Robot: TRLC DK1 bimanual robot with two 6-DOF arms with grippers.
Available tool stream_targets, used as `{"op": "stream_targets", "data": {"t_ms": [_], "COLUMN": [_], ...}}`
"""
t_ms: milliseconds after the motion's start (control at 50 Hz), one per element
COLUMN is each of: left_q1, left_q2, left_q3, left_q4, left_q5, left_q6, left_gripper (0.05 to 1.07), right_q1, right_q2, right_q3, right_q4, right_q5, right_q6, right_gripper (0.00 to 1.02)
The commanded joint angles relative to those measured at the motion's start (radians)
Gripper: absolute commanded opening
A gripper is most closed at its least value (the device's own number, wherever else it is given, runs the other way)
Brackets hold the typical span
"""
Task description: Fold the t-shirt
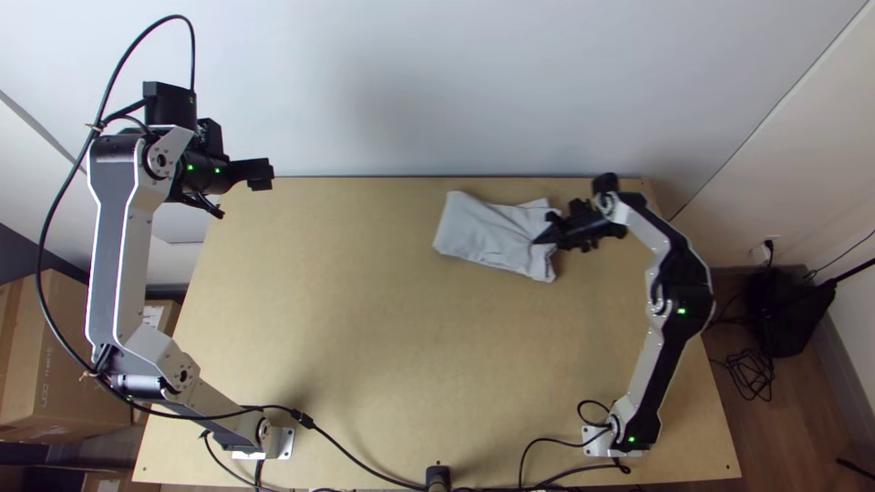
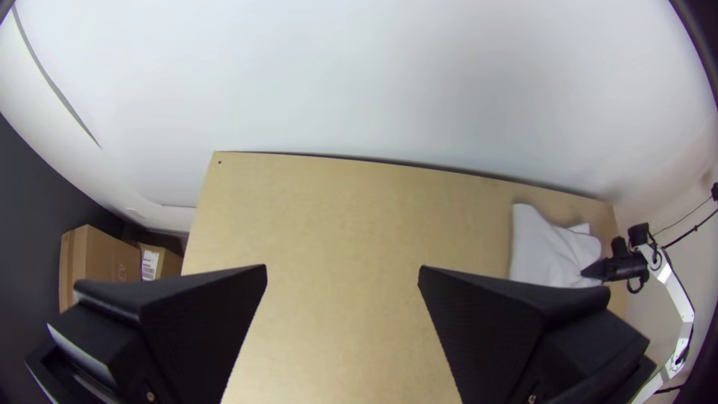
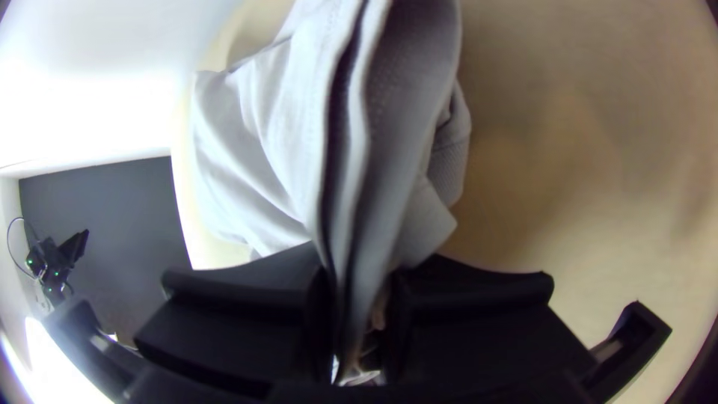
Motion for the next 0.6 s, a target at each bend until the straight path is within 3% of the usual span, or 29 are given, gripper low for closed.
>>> {"op": "stream_targets", "data": {"t_ms": [0, 220, 520, 540, 580], "left_q1": [0.011, 0.007, 0.001, 0.001, 0.002], "left_q2": [-0.045, -0.049, -0.066, -0.068, -0.072], "left_q3": [0.016, 0.025, 0.025, 0.025, 0.025], "left_q4": [-0.018, -0.017, -0.017, -0.017, -0.017], "left_q5": [0.009, 0.009, 0.009, 0.009, 0.009], "left_q6": [0.023, 0.028, 0.026, 0.026, 0.026], "left_gripper": [1.03, 1.03, 1.03, 1.03, 1.03], "right_q1": [-0.124, -0.367, -0.519, -0.525, -0.537], "right_q2": [-0.053, -0.037, 0.061, 0.067, 0.075], "right_q3": [-0.062, -0.030, 0.163, 0.175, 0.195], "right_q4": [-0.004, -0.004, -0.017, -0.015, -0.023], "right_q5": [0.002, 0.001, 0.002, 0.004, 0.007], "right_q6": [-0.133, -0.219, -0.249, -0.249, -0.242], "right_gripper": [0.02, 0.02, 0.03, 0.10, 0.47]}}
